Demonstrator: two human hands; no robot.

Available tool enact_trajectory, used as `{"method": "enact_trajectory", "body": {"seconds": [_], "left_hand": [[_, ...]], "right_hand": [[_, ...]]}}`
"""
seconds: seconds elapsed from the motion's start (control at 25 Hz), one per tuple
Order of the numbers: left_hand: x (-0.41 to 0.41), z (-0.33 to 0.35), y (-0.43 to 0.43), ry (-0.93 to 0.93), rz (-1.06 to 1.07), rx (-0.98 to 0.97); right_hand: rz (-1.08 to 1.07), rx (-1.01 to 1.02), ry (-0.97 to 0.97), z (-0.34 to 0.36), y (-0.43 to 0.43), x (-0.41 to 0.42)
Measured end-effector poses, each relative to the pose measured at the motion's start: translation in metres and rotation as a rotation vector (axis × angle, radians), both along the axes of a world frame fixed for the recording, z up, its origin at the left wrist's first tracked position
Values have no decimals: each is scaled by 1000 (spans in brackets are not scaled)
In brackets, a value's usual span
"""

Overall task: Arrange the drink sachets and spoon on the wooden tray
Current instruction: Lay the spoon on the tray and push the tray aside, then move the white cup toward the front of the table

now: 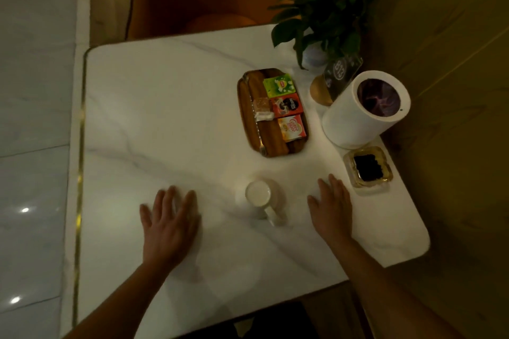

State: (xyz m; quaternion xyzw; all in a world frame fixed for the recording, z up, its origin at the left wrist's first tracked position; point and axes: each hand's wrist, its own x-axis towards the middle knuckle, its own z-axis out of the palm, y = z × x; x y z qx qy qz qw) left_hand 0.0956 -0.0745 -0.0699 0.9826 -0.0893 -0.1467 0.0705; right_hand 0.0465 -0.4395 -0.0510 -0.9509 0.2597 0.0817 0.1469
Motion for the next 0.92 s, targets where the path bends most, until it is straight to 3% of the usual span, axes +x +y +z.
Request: {"method": "enact_trajectory", "body": {"seconds": [0.28, 0.52, 0.92], "left_hand": [[-59, -3, 32, 55, 197, 51], [-72, 7, 54, 101, 247, -15], [-68, 19, 59, 183, 151, 9]], "right_hand": [[55, 379, -96, 30, 59, -32], [-7, 397, -101, 39, 85, -29], [132, 224, -169, 49, 101, -18]]}}
